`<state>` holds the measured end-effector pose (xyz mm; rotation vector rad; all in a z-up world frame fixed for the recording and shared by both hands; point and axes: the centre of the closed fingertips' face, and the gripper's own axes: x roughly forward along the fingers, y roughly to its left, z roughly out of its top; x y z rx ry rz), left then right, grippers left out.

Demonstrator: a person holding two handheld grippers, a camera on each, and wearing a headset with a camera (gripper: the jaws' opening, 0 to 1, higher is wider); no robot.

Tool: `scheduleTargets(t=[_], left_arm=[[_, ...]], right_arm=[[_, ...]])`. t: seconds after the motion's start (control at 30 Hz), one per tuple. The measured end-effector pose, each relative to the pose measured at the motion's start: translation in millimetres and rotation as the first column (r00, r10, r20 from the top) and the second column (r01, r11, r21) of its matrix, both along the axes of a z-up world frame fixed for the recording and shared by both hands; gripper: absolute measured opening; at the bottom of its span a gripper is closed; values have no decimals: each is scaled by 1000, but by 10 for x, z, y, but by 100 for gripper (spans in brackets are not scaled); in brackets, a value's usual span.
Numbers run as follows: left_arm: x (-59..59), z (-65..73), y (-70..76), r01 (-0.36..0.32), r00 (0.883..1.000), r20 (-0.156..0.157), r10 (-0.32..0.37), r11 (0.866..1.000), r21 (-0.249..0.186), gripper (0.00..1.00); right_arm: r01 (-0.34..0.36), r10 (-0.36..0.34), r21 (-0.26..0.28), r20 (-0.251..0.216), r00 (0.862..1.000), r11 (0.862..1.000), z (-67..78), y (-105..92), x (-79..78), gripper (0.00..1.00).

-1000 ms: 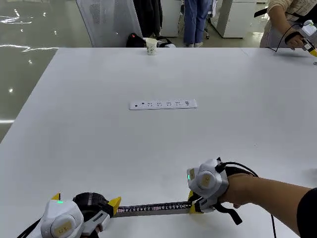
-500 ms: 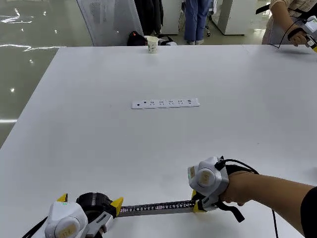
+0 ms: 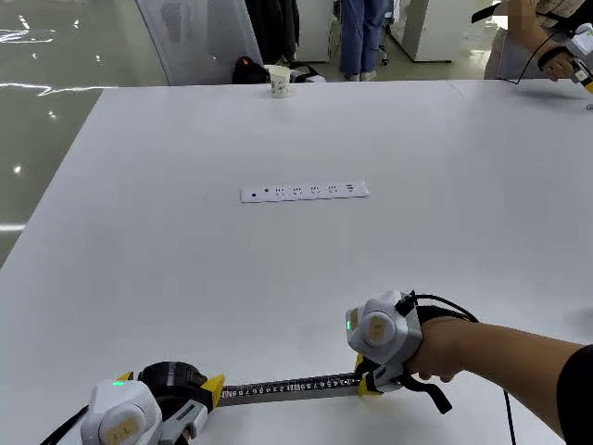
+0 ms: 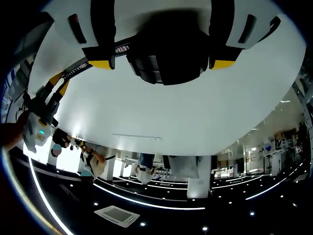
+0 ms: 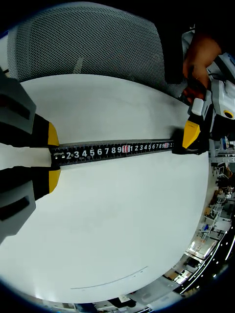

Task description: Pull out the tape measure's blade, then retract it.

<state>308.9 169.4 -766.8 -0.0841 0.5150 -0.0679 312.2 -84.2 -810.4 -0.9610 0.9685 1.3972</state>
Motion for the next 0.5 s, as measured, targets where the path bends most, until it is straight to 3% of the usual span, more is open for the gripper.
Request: scheduleTargets(t=[0.33, 0.5], left_arm=[[-44, -46, 65, -11, 999, -52, 12, 1000, 17, 63], [-37, -72, 73, -9, 998, -60, 9, 1000, 2, 63]], right_arm=[[2, -2, -5, -4, 1000, 1000, 3, -4, 1, 11], [21, -21, 2, -9, 1000, 1000, 3, 0, 2, 11]])
